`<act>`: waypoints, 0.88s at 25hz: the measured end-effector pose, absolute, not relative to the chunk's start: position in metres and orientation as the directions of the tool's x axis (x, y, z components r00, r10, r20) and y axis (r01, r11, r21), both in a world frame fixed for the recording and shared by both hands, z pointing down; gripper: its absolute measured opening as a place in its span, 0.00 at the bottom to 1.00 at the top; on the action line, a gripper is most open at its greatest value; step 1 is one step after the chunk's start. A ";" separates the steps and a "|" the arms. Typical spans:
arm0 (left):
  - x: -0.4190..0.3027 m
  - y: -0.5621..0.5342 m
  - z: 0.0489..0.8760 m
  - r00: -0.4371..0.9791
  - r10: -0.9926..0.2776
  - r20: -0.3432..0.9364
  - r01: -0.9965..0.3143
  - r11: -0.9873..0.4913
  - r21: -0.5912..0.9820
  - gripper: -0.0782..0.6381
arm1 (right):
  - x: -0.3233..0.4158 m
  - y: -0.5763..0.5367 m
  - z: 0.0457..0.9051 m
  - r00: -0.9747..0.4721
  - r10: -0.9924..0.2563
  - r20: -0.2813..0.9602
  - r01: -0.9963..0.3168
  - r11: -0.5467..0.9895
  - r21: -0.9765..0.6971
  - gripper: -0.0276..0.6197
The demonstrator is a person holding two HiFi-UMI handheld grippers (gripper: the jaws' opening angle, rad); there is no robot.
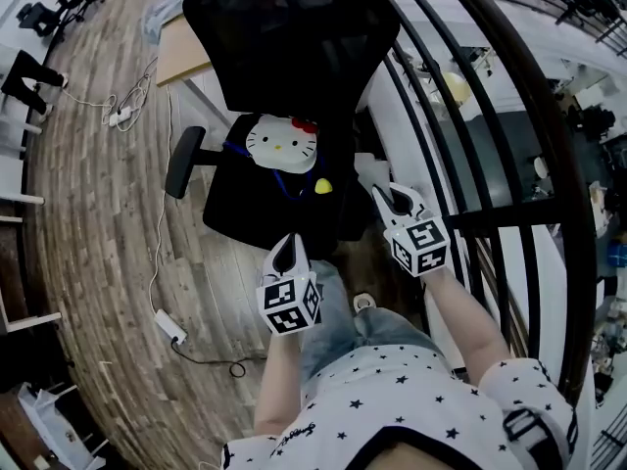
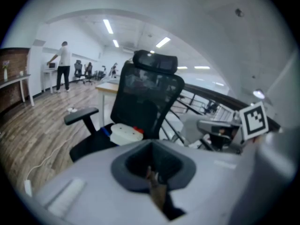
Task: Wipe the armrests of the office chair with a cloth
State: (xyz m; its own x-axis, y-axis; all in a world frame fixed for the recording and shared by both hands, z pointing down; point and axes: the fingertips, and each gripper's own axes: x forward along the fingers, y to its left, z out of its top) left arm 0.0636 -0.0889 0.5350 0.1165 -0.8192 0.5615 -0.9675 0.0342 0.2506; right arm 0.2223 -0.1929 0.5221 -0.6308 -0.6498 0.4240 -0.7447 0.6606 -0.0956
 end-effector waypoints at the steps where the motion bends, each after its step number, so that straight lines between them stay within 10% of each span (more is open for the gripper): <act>1: 0.063 -0.093 0.539 0.122 -0.814 0.568 -0.968 0.030 0.251 0.11 | 0.223 -0.199 0.528 -0.621 -0.652 0.435 -0.751 0.654 -0.093 0.08; 22: 0.066 -0.142 0.594 0.190 -0.746 0.639 -0.963 -0.014 0.271 0.11 | 0.234 -0.296 0.647 -0.475 -0.600 0.644 -0.717 0.688 0.113 0.08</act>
